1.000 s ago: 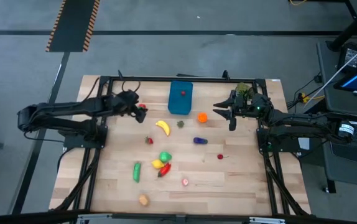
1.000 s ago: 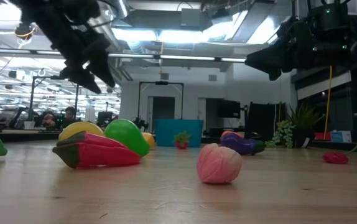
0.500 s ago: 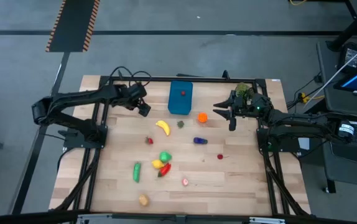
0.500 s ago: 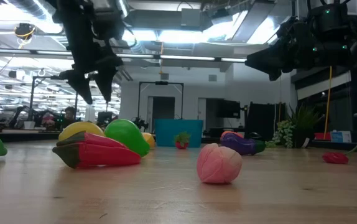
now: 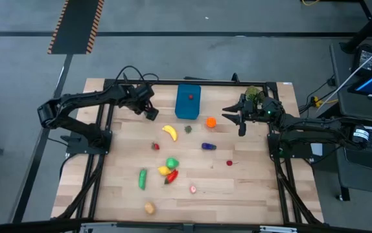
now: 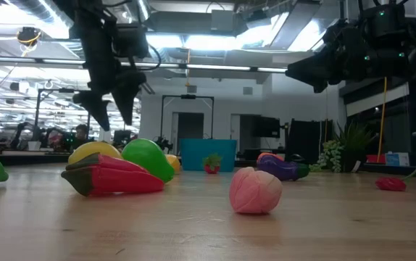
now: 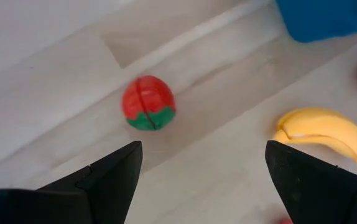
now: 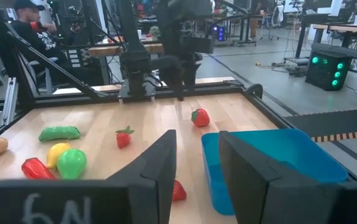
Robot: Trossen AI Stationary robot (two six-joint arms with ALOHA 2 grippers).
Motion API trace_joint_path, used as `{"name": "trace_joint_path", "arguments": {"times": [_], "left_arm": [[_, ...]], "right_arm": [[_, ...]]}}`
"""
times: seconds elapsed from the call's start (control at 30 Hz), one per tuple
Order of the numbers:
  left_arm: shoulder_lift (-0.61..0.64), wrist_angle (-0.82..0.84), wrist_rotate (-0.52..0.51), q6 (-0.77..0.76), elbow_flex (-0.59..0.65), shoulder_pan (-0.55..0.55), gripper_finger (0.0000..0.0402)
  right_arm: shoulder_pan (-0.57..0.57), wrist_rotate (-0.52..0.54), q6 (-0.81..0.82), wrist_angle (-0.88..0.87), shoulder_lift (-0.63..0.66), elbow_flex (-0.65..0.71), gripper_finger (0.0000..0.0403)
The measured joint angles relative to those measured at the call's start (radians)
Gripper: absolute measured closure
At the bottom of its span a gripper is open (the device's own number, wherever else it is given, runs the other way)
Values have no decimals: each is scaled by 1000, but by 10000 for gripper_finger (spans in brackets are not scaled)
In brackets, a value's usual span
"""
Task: Pick and placing Produce into tupperware
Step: Put the top left strawberry into the blue bin
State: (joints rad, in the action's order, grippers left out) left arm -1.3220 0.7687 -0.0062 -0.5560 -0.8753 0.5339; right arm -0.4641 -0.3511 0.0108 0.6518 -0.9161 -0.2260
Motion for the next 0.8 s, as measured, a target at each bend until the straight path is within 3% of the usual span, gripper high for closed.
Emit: {"name": "trace_joint_path", "arguments": {"times": [0.47, 0.63, 0.8], "left_arm": [[0, -28, 16, -83, 0, 1, 71], [0, -31, -58, -96, 0, 1, 71], [0, -31, -62, -112, 0, 17, 71]], "right_arm": [[0, 0, -48, -18, 0, 0, 280], [0, 0, -50, -67, 0, 0, 280], [0, 0, -50, -74, 0, 0, 280]]}}
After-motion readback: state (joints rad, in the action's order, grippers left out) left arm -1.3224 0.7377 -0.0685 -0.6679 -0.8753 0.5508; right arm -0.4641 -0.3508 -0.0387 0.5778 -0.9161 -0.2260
